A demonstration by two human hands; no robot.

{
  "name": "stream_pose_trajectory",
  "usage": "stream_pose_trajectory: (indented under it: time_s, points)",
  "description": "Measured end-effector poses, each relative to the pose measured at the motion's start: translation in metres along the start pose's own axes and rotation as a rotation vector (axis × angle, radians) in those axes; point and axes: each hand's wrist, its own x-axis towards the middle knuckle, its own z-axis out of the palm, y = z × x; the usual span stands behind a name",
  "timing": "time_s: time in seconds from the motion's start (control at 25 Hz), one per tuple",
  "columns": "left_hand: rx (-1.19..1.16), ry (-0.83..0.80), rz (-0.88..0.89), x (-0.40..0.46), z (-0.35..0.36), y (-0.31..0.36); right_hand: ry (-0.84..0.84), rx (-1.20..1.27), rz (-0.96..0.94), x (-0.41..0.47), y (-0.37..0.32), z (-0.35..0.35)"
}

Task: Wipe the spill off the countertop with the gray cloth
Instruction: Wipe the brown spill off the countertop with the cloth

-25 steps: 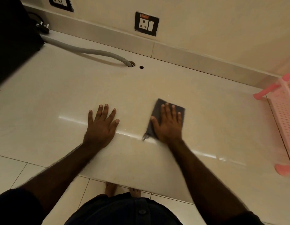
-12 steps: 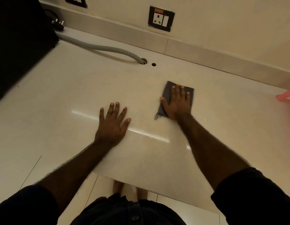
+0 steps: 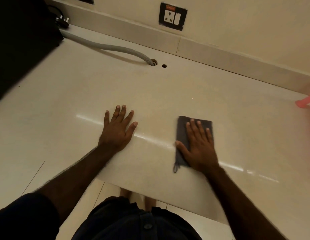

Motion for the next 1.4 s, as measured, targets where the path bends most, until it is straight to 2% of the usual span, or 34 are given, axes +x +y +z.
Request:
stream_pose_trajectory:
  time_s: [0.12,0.28,0.44,0.6,0.72,0.84,0.96,1.04,1.2,1.4]
  points:
    - [0.009,-0.005,0.001,0.001,0.002,-0.002,-0.018,-0.007,0.152,-0.041,0.045,-0.006]
    - [0.022,-0.009,-0.008,0.002,0.004,-0.003,-0.041,-0.016,0.182,-0.094,0.013,-0.001]
    - [0.031,-0.027,-0.016,0.003,0.004,-0.003,-0.053,0.043,0.021,-0.091,-0.072,0.011]
    - [0.044,-0.045,-0.019,0.004,0.000,-0.001,-0.083,0.072,-0.098,-0.024,-0.123,0.013]
    - [0.046,-0.055,-0.018,0.002,-0.003,0.002,-0.057,0.095,-0.046,0.022,-0.100,0.008]
    - [0.039,-0.045,-0.004,0.001,-0.003,0.002,0.034,0.026,0.136,0.030,-0.031,-0.001]
    - [0.029,-0.041,0.003,0.002,-0.001,-0.002,0.030,0.037,0.329,-0.002,0.039,-0.011]
    - [0.034,-0.049,0.001,0.004,0.001,-0.004,0.026,0.043,0.388,-0.041,0.061,-0.010]
    - [0.048,-0.049,0.004,0.003,0.003,-0.004,0.003,0.001,0.406,-0.111,0.030,0.002]
    - [0.069,-0.038,0.023,0.001,0.001,-0.001,-0.022,0.016,0.195,-0.074,-0.044,0.011]
